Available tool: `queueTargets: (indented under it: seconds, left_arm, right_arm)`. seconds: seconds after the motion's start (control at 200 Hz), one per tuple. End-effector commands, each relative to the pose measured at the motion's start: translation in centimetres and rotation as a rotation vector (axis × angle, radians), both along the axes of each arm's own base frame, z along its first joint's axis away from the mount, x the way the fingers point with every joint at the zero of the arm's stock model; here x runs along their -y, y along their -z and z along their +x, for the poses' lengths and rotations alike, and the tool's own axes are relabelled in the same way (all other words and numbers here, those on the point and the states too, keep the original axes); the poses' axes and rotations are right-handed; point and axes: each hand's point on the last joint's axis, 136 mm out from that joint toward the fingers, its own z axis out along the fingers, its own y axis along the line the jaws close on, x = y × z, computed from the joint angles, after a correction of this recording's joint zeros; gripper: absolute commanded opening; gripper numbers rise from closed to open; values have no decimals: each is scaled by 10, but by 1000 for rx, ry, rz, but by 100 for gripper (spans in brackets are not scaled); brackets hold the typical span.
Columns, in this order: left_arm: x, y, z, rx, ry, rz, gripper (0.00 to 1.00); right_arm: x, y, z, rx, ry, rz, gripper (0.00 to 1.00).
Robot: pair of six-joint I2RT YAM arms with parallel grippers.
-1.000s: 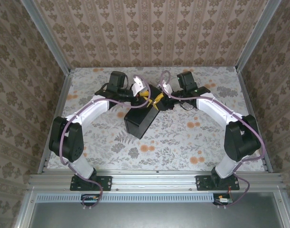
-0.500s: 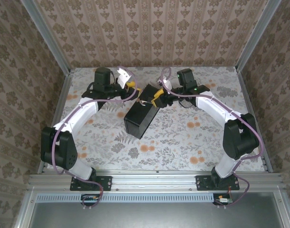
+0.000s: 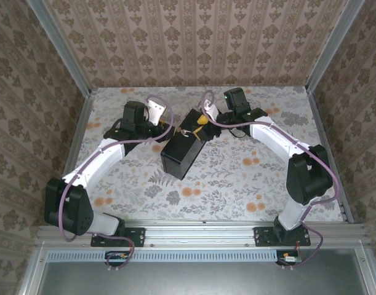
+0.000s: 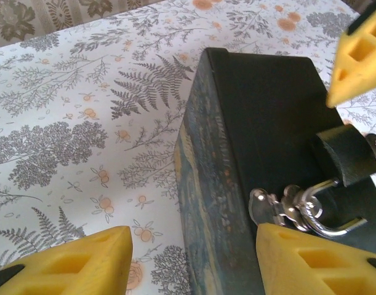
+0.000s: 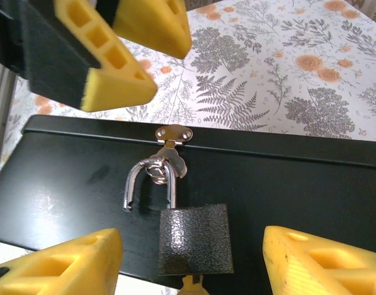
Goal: Unlock a padlock with a key
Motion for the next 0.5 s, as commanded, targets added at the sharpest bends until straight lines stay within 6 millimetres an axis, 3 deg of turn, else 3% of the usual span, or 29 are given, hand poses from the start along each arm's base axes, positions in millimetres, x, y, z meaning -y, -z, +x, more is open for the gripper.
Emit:
queueTargets:
  seconds: [0.0, 0.345, 0.495]
  left_arm:
    - [-4, 19, -17, -80, -15, 34, 55]
    - [-1, 35, -29, -120, 25, 34, 55]
    - [2, 41, -31, -143, 43, 27, 54]
  right_arm:
    - [-4, 5, 1, 33, -33, -47, 63]
    - [-12, 22, 8, 58, -62, -93, 61]
    - [-23, 29, 2, 61, -99, -107, 53]
